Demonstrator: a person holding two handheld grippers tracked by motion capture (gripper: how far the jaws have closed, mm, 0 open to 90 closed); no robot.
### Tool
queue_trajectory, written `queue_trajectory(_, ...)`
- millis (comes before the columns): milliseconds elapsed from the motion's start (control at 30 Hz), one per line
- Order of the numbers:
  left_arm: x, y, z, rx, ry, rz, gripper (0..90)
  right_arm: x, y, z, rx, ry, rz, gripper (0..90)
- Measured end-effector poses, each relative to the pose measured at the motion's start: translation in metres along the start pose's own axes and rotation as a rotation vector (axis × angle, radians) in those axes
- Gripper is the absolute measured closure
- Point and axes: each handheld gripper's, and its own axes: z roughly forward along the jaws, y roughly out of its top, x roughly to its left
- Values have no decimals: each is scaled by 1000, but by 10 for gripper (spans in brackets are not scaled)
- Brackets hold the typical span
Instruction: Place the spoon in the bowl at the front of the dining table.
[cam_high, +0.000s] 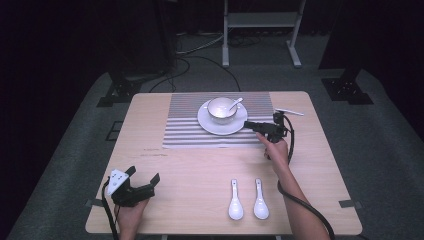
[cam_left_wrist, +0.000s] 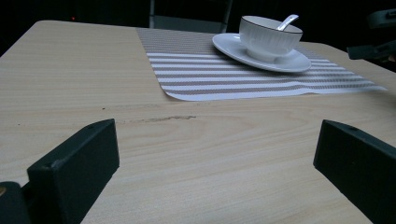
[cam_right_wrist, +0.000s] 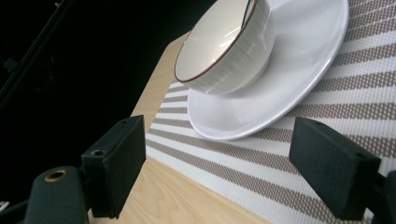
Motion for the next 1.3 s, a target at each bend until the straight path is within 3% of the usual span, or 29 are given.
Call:
queue_trajectory(667,-1,0,0,6,-4,5,0,-5,-21,-32,-18,13,-9,177)
queue_trajectory(1300,-1,0,1,10,-1,11,0,-7,-41,-50,37,-4,-51,177)
